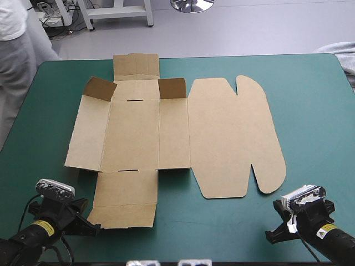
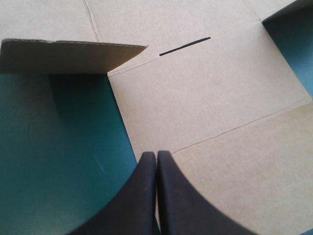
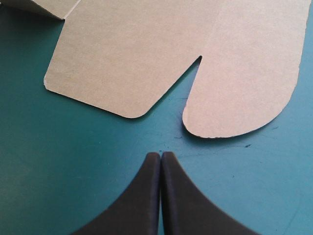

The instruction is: Fold the box

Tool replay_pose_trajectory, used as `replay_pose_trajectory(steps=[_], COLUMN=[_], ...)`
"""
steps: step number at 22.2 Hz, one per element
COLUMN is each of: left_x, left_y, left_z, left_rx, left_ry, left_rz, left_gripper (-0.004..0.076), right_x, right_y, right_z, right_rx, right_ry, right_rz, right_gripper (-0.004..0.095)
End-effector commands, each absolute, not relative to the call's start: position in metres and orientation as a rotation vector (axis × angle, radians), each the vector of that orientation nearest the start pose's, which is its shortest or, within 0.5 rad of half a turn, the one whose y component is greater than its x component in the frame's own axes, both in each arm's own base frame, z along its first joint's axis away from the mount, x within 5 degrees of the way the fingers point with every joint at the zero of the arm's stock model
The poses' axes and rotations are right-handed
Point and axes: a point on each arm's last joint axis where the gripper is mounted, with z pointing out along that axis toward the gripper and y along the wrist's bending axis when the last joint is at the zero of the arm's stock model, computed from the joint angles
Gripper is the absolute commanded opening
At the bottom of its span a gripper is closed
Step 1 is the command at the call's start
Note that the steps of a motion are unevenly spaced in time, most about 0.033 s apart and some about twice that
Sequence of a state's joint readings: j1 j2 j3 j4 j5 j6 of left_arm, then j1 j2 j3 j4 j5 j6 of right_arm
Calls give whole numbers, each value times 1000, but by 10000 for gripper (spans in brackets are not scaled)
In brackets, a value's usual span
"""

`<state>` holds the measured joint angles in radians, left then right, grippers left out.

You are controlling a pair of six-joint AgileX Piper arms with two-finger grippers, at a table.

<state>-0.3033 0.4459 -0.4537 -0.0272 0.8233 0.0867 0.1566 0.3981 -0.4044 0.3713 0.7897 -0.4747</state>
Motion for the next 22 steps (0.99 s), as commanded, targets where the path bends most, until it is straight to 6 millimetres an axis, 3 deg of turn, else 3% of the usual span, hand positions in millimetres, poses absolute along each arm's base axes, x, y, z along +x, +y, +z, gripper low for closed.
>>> replay_pose_trajectory(steps=[1,16,18,22], left_x=[77,78,80,83], left_y=[-26,-26,-27,-28], left_z=[276,277,286,341], left_rx=[386,383,401,406], left_ry=[2199,2192,2129,1960], left_rz=[-169,-172,-163,-151], left_gripper=[-10,-10,-10,-10], right_x=[71,71,71,72], right_y=[35,34,34,34], right_z=[271,271,271,271], right_rx=[-510,-513,-512,-516], right_ry=[2087,2087,2086,2083], right_rz=[264,256,255,242], right_gripper=[-19,-19,-19,-19])
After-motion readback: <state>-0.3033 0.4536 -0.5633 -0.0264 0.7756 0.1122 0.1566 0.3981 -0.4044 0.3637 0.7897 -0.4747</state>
